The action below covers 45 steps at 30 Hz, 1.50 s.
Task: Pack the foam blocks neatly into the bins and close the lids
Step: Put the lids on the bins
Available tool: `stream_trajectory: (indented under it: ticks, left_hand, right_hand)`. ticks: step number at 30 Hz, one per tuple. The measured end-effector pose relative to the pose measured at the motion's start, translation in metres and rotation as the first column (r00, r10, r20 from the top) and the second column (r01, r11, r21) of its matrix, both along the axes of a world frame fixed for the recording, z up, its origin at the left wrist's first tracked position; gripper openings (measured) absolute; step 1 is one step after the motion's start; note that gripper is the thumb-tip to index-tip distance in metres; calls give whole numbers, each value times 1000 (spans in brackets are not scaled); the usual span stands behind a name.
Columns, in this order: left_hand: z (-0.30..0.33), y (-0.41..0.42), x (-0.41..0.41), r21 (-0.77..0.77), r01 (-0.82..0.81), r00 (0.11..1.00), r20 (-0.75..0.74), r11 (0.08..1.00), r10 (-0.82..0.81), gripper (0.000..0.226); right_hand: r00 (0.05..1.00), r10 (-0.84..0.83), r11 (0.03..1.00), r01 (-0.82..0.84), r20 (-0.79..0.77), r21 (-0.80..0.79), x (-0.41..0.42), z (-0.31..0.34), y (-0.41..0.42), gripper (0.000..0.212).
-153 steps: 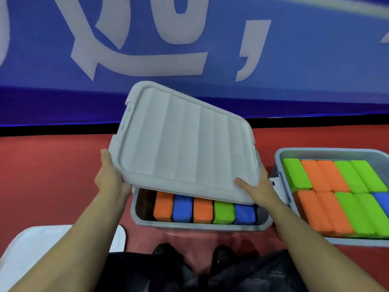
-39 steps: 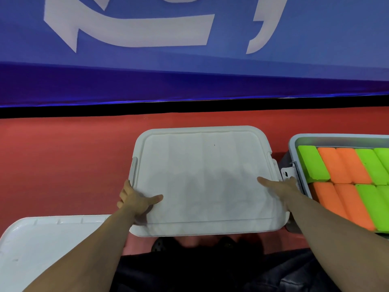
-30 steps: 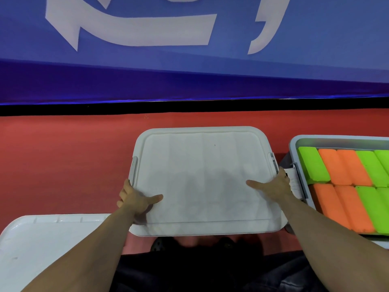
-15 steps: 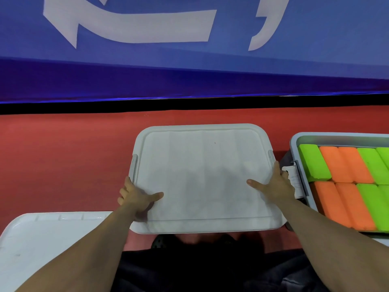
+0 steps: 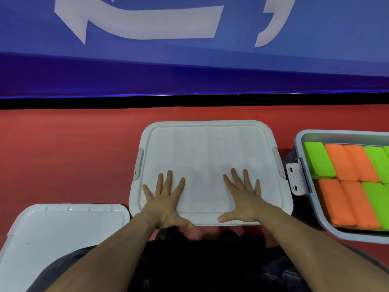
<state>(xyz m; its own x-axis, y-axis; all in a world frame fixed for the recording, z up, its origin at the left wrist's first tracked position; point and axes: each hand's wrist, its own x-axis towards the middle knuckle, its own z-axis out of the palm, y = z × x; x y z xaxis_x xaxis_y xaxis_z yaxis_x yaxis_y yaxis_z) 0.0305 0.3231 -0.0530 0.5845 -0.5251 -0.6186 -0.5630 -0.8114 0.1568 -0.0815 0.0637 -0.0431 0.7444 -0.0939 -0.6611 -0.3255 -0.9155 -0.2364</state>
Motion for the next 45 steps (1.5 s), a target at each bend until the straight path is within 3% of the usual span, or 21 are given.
stream_trajectory:
  ticks: [3,7,14,20,32,36,38,40,42,45]
  left_hand:
    - [1,0,-1,19,11,1000,14,1000,-11,144]
    - [2,1,0,9,-3,999,35,1000,3,142]
    - [-5,-1,30,-141,-145,968,183,979,170,114]
    - [-16,-44,112,-111,-93,963,243,990,117,104]
    - [-21,-112,233,-123,-152,955,239,981,178,108]
    - [-23,-99,209,-200,-98,941,301,975,156,93]
    - [-19,-83,193,-298,-65,940,302,952,159,83]
    - [-14,-64,179,-383,-82,953,241,920,185,76]
    - [-6,-47,163,-412,-117,953,208,903,219,76]
    - [6,-33,139,-405,-175,950,170,897,263,77]
  right_hand:
    - [1000,-17,998,16,-16,-56,-5,4,6,138]
    - [981,-193,972,189,-13,-142,-23,2,18,129]
    - [931,-346,935,353,115,-48,13,-13,13,119]
    - [933,-309,942,326,183,-74,90,-24,-34,121]
    - [916,-275,947,310,292,-83,224,-33,-106,118]
    - [856,-344,937,341,386,77,189,-26,-118,94]
    - [817,-382,902,431,433,-16,148,-23,-134,81]
    - [786,-447,808,560,426,-185,94,-17,-157,75]
    - [714,-614,691,692,336,-208,43,-11,-177,82]
    - [636,-767,638,770,89,-2,-12,-10,-186,87]
